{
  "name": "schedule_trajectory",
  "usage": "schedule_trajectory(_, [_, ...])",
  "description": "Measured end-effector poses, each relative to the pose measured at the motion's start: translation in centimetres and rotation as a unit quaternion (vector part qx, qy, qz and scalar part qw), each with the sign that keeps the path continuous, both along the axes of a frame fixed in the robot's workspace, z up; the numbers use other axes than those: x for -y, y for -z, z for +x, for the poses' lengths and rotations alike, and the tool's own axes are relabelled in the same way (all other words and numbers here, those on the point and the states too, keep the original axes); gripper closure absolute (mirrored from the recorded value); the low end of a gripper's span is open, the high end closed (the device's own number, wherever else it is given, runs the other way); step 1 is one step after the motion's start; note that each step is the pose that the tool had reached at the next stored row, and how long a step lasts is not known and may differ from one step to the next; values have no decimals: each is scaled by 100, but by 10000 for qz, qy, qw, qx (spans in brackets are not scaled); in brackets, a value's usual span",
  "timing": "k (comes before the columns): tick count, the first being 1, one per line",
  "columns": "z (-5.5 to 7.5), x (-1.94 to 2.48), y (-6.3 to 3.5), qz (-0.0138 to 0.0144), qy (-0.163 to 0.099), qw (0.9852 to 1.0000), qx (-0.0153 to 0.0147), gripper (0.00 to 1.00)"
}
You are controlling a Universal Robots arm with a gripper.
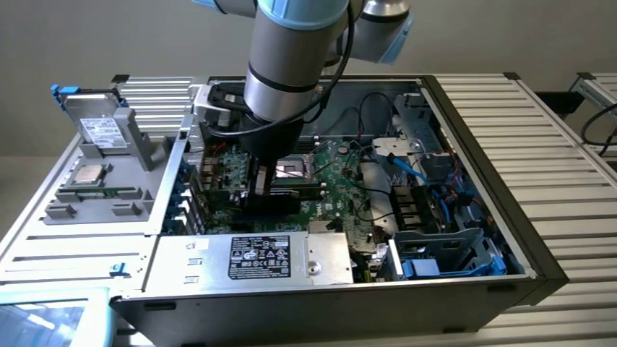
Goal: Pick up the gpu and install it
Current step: 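Insert the gpu into the slot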
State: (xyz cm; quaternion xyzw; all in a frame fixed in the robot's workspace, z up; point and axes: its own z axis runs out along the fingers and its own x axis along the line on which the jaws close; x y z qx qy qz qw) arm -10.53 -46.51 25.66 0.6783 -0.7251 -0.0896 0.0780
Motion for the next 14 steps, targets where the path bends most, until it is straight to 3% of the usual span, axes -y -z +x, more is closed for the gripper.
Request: schedule_trajectory(14, [23, -1, -11, -1, -86, 10000, -1, 72])
